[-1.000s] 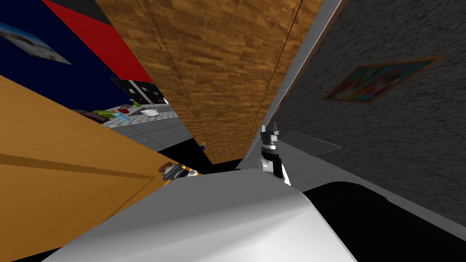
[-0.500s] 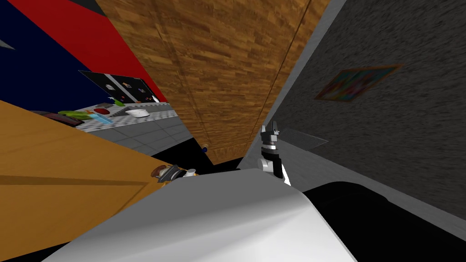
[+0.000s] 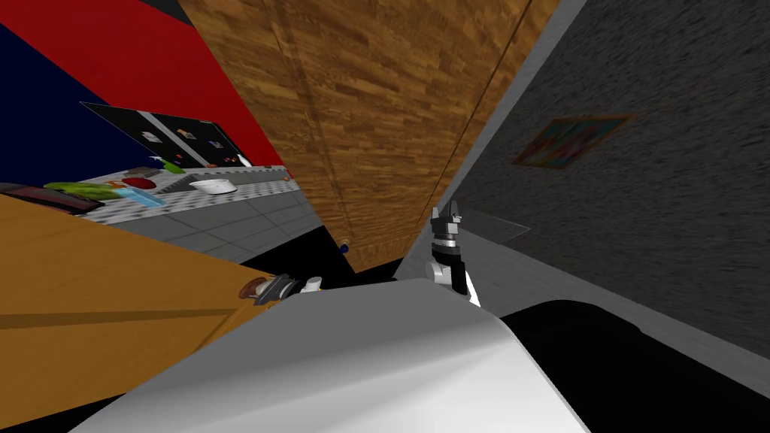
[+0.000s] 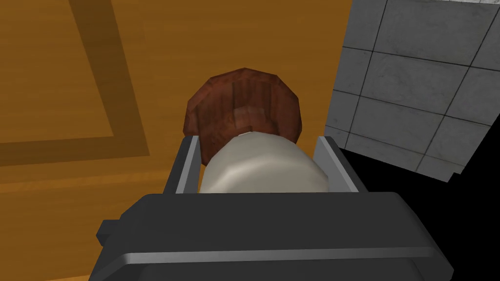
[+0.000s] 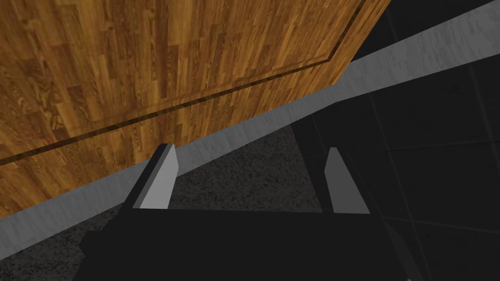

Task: Push the door open

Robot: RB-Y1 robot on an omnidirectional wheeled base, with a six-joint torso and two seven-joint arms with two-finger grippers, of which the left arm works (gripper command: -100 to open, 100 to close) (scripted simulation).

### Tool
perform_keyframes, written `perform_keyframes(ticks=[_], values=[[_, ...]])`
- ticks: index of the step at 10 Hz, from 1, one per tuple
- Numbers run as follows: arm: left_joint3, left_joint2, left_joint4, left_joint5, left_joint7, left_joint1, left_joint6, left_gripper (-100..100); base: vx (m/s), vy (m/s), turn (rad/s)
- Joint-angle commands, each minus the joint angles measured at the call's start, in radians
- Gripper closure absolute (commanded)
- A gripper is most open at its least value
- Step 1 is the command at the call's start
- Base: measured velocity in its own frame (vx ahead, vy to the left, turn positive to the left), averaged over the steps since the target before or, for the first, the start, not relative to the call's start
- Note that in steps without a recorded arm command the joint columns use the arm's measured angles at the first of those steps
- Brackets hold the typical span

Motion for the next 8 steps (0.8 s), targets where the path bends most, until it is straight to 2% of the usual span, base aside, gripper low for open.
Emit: perform_keyframes(ticks=[1,2,3,4,5,6,8], values=[[0.018,0.007,-0.033,0.009,-0.009,0.02,-0.014,100,-0.001,0.103,-0.07],[0.035,0.009,-0.026,0.021,-0.017,0.01,-0.035,100,-0.005,0.092,-0.088],[0.035,0.009,-0.026,0.021,-0.017,0.01,-0.035,100,-0.001,0.09,-0.05],[0.051,0.009,-0.018,0.033,-0.024,-0.001,-0.056,100,-0.001,0.126,-0.082],[0.06,0.009,-0.014,0.039,-0.027,-0.006,-0.067,100,-0.002,0.12,-0.099],[0.06,0.009,-0.014,0.039,-0.027,-0.006,-0.067,100,0.004,0.066,-0.022],[0.077,0.008,-0.005,0.051,-0.035,-0.017,-0.09,100,0.01,0.067,-0.05]])
